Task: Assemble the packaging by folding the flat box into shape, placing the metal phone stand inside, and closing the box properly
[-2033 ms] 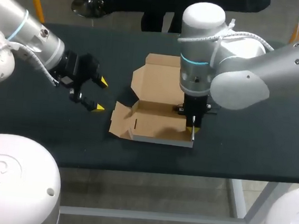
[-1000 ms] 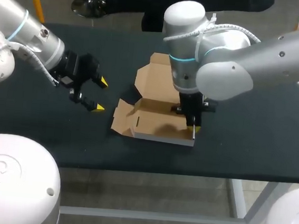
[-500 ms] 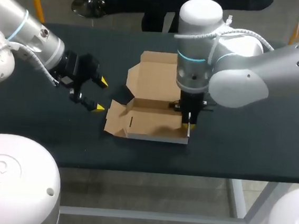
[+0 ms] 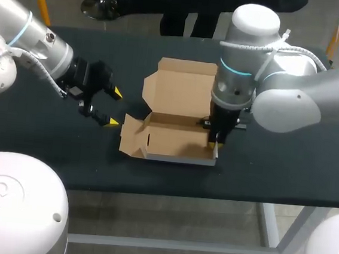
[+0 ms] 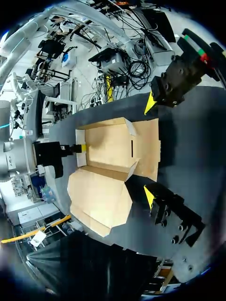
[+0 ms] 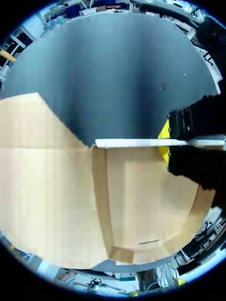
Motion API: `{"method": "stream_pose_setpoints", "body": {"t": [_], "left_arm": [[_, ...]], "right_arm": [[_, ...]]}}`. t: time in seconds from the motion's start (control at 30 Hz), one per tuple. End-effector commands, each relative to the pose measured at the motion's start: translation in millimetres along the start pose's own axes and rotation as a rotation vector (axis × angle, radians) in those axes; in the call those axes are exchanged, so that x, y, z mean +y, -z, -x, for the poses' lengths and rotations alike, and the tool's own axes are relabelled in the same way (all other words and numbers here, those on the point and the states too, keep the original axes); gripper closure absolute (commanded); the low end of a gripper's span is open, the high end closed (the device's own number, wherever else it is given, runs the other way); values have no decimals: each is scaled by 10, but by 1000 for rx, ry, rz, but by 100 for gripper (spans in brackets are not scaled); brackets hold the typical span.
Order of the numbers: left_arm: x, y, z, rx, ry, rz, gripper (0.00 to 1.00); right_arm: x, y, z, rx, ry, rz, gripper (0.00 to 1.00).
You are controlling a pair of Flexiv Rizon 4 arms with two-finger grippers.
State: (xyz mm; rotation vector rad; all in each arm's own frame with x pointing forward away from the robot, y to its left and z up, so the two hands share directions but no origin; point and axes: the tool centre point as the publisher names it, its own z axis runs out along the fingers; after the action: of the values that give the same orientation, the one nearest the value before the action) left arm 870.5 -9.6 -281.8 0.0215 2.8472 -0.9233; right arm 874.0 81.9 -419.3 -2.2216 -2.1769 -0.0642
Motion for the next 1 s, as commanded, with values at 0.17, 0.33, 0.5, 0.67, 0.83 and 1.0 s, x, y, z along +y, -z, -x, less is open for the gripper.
{"method": "stream_pose_setpoints", "body": {"t": [0.17,0.33,0.5,0.67,0.83,1.0], "left_arm": [[-8,11,-1,3,1,6,0],[-8,11,-1,3,1,6,0],[-8,11,-1,3,1,6,0],[-8,11,-1,3,1,6,0],[-8,11,-1,3,1,6,0],[-8,11,-1,3,1,6,0]], "right_arm": [[64,19,-79,-56,0,-28,100],[72,-12,-93,-62,2,-37,100],[78,-37,-97,-65,-1,-41,100],[80,-34,-92,-63,-3,-39,100],[80,-34,-92,-63,-3,-39,100],[80,-34,-92,-63,-3,-39,100]]}}
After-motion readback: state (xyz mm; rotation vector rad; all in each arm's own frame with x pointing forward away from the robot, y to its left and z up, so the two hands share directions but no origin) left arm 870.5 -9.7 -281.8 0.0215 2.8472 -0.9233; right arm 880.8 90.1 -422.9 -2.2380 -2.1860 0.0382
